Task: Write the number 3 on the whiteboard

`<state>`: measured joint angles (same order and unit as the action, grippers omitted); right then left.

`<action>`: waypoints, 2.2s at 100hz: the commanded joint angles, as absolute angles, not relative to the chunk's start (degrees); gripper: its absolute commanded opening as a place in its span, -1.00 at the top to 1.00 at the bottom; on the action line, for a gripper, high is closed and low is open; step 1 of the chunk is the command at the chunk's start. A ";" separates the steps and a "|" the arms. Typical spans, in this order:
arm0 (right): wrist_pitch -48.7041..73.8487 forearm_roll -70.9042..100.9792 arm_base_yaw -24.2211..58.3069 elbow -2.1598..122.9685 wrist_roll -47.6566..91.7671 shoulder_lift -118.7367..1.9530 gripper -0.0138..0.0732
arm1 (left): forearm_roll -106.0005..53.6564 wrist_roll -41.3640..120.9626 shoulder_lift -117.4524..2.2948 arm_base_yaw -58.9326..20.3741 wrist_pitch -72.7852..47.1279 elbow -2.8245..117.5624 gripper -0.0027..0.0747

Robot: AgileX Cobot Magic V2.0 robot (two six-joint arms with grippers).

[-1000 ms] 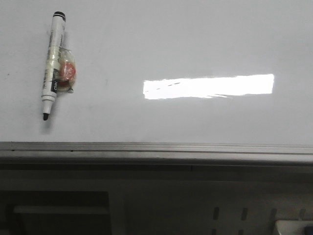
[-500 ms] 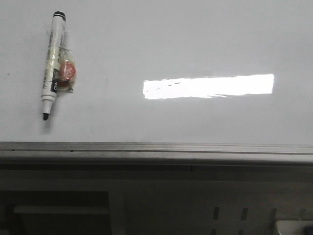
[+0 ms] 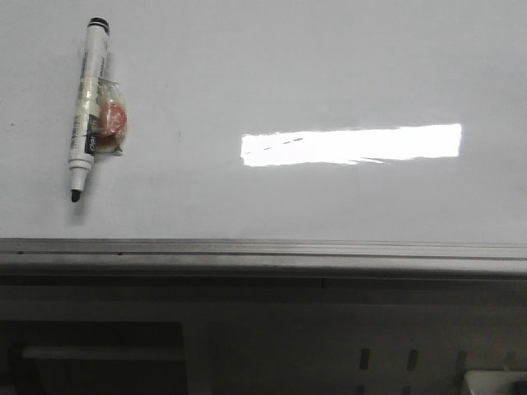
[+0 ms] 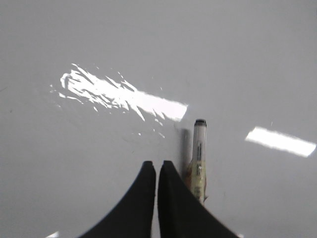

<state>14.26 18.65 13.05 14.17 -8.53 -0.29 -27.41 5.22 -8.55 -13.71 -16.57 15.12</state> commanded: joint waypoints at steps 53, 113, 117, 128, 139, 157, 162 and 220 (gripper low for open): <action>27.53 12.33 12.81 30.33 3.68 -18.68 -0.35 | -42.19 24.26 -46.61 -13.66 -37.93 37.71 -0.12; 25.77 12.33 12.81 30.33 3.68 -19.14 -0.35 | -39.80 21.47 -59.01 -25.08 -27.38 41.67 -0.07; 25.77 12.33 12.81 30.33 3.68 -19.14 -0.35 | -38.94 21.47 -59.97 -25.08 -27.26 41.67 -0.06; 24.88 12.33 12.81 30.33 3.68 -19.14 -0.35 | -37.64 21.47 -62.48 -25.08 -27.26 41.67 -0.06; 22.83 12.33 12.81 30.33 3.68 -19.14 -0.35 | -37.76 21.47 -64.54 -25.08 -25.09 41.67 -0.06; 22.33 12.33 12.81 30.33 3.68 -19.14 -0.35 | -37.66 21.47 -66.62 -25.08 -23.55 41.67 0.04; 22.33 12.33 12.81 30.36 3.68 -19.14 -0.35 | -37.42 21.47 -67.31 -25.08 -23.55 41.67 0.16; 43.90 35.45 22.75 53.74 35.73 -38.32 -0.35 | -37.97 46.72 -58.60 -32.75 -36.15 49.01 0.98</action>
